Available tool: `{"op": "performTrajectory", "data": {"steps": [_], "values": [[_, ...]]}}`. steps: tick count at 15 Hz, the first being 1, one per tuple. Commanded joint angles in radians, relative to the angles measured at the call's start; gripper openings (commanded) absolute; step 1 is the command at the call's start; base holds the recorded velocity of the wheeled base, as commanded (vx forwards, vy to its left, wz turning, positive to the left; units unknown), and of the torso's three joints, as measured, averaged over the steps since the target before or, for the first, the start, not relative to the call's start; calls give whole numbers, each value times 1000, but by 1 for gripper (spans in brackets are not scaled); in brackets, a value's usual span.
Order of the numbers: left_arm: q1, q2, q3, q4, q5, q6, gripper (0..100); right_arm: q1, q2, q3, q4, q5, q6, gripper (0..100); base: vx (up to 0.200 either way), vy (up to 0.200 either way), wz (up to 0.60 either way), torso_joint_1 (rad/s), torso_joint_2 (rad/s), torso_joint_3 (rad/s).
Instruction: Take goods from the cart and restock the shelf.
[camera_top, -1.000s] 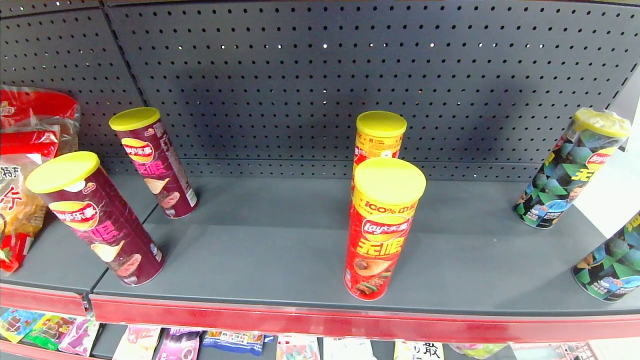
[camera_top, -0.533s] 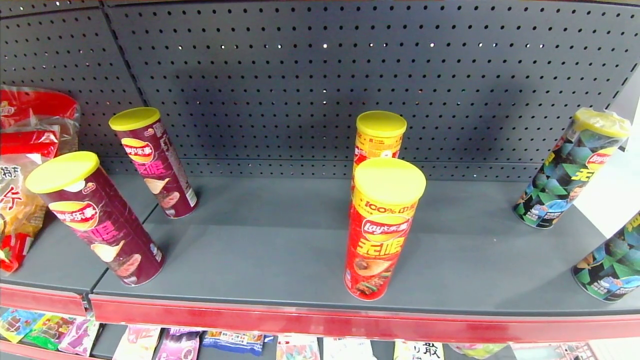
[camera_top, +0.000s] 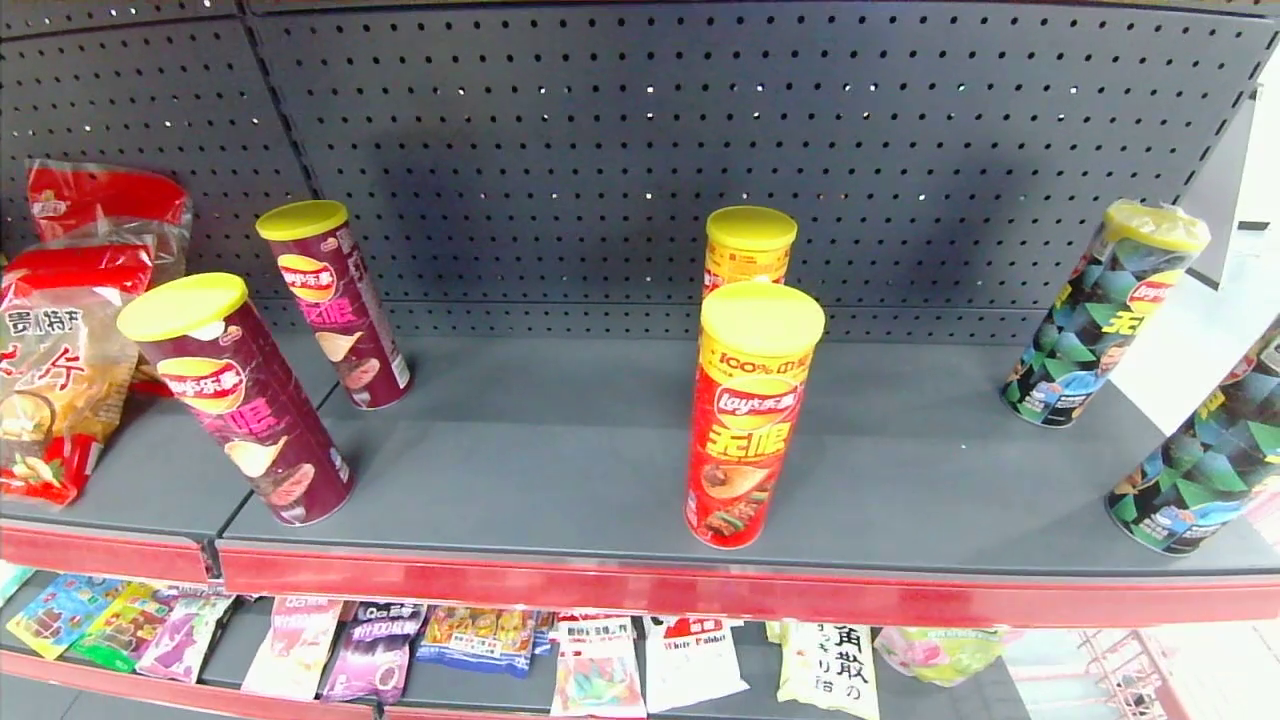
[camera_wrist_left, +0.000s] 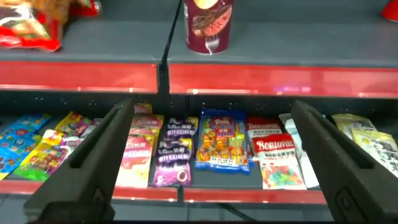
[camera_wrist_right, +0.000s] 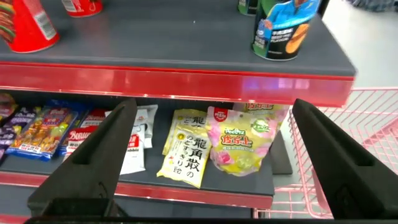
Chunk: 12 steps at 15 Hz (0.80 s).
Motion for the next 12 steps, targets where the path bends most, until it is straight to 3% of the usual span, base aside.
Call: {"op": "performTrajectory", "data": {"steps": [1, 3, 6, 12], "values": [[0, 0, 0, -1, 0, 0, 100, 1, 0, 2, 0, 2, 0, 100, 0, 0, 0, 0, 0, 0], [0, 0, 0, 1, 0, 0, 100, 1, 0, 1, 0, 3, 0, 100, 0, 0, 0, 0, 0, 0], [0, 0, 0, 1, 0, 0, 100, 1, 0, 1, 0, 3, 0, 100, 0, 0, -600, 1, 4, 1], [0, 0, 0, 1, 0, -2, 100, 1, 0, 1, 0, 3, 0, 100, 0, 0, 0, 0, 0, 0]]}}
